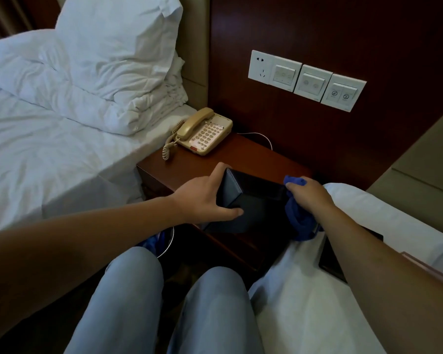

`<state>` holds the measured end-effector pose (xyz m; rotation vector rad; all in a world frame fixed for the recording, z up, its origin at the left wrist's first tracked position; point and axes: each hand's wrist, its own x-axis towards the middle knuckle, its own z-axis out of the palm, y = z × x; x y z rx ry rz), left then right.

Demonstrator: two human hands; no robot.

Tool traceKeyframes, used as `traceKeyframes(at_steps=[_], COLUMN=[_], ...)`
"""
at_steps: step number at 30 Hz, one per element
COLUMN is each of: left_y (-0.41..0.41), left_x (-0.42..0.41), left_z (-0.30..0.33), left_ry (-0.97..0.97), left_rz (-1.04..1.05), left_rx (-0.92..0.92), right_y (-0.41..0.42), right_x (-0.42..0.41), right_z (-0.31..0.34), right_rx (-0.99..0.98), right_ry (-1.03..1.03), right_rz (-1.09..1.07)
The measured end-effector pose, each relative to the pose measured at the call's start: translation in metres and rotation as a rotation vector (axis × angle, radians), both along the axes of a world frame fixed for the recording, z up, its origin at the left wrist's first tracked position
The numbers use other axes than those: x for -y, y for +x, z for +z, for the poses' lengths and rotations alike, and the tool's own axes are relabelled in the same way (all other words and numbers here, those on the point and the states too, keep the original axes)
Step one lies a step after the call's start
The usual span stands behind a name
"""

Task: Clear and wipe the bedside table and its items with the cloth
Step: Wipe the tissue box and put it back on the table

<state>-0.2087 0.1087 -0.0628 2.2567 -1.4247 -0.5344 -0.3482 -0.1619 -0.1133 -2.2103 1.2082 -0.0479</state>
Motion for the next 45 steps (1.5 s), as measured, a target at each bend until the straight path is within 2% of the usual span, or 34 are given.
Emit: traceKeyframes(at_steps=[5, 8, 11, 15, 18, 20, 22, 28, 32, 36, 42, 45], left_y=[-0.002, -0.014, -0.026, -0.019, -0.017, -0.014, -0.008, 0.011, 0.021, 0.028, 0.014, -0.005], left_x=[-0.008, -0.012, 0.003, 0.009, 0.011, 0.018, 0.024, 0.026, 0.017, 0.009, -0.012, -0.012], left_z=[0.005, 0.007, 0.01, 0.022, 0.021, 0.02, 0.022, 0.025, 0.012, -0.001, -0.011, -0.006], left_ry=[0.061, 0.048, 0.011, 0.151, 0.12, 0.138, 0.161, 0.084, 0.051, 0.021, -0.032, -0.125], left_rz=[0.03, 0.093, 0.216, 0.237, 0.187, 0.148, 0.138, 0.297, 0.395, 0.446, 0.442, 0.499], left_rx=[-0.032, -0.116, -0.228, -0.234, -0.211, -0.203, -0.232, -0.451, -0.598, -0.645, -0.718, -0.851], right_y=[-0.013, -0.015, 0.001, 0.016, 0.016, 0.016, 0.018, 0.054, 0.066, 0.064, 0.05, 0.044], right_x=[-0.035, -0.069, -0.103, -0.138, -0.153, -0.156, -0.151, -0.113, -0.091, -0.084, -0.115, -0.136], right_z=[0.009, 0.024, 0.057, 0.106, 0.122, 0.116, 0.106, 0.082, 0.044, 0.015, 0.016, 0.033], right_rx=[0.08, 0.218, 0.359, 0.309, 0.224, 0.205, 0.281, 0.389, 0.307, 0.285, 0.292, 0.327], right_ry=[-0.069, -0.061, -0.043, -0.113, -0.211, -0.366, -0.427, -0.299, -0.254, -0.193, -0.234, -0.2], right_rz=[-0.064, -0.092, -0.023, 0.183, 0.281, 0.273, 0.203, 0.118, 0.019, -0.113, -0.104, -0.033])
